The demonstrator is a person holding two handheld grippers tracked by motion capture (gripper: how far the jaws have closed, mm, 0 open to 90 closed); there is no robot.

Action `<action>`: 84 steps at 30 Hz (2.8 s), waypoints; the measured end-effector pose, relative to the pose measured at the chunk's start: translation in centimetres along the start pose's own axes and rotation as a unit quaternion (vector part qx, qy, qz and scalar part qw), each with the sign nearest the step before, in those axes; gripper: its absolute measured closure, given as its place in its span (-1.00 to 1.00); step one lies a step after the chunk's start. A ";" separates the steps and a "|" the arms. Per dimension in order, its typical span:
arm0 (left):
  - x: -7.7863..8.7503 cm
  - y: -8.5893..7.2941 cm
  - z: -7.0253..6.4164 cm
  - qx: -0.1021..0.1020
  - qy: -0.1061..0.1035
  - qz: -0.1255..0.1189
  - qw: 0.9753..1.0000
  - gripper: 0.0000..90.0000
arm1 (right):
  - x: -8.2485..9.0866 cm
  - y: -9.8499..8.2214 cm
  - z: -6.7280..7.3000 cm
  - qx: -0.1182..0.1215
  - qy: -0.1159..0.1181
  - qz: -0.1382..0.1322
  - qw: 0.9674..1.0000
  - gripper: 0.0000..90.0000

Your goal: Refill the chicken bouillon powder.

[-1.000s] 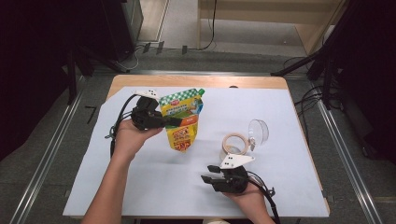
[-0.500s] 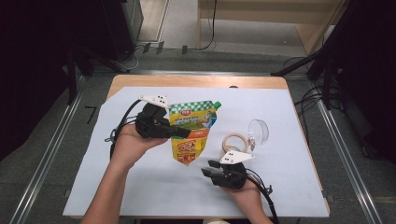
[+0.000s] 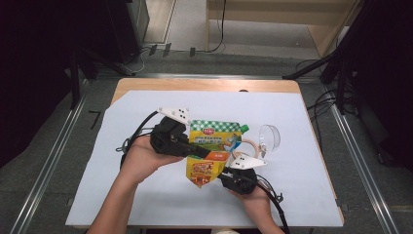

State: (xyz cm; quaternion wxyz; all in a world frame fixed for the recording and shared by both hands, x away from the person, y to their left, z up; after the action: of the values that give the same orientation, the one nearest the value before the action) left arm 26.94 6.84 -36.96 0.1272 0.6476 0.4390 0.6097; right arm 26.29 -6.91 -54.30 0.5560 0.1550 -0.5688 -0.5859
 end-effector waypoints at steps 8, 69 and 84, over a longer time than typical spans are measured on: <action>-0.4 0.0 0.4 0.035 -0.011 -0.013 0.999 1.00 | 0.1 0.7 1.7 0.070 0.007 -0.020 0.997 0.62; -6.9 2.7 3.3 0.164 0.057 0.051 0.983 0.58 | -1.5 3.9 6.7 0.079 0.112 0.040 0.990 0.39; -5.9 2.1 3.4 0.165 0.058 0.037 0.984 0.45 | -0.9 4.6 6.0 0.027 0.133 -0.005 0.991 0.43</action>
State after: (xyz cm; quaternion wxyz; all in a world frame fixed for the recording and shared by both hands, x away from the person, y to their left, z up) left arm 31.65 2.55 -40.25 -0.0296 0.6391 0.5156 0.5699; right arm 23.94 -1.94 -48.99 0.6193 0.2501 -0.5046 -0.5472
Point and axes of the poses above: each handheld gripper's, and its own axes: x roughly backward along the jaws, y roughly out of its top, z roughly to its left, the point moved 6 cm from there along -x, roughly forward along the jaws, and after that the axes turned 10 degrees about y, right-handed, at the moved point
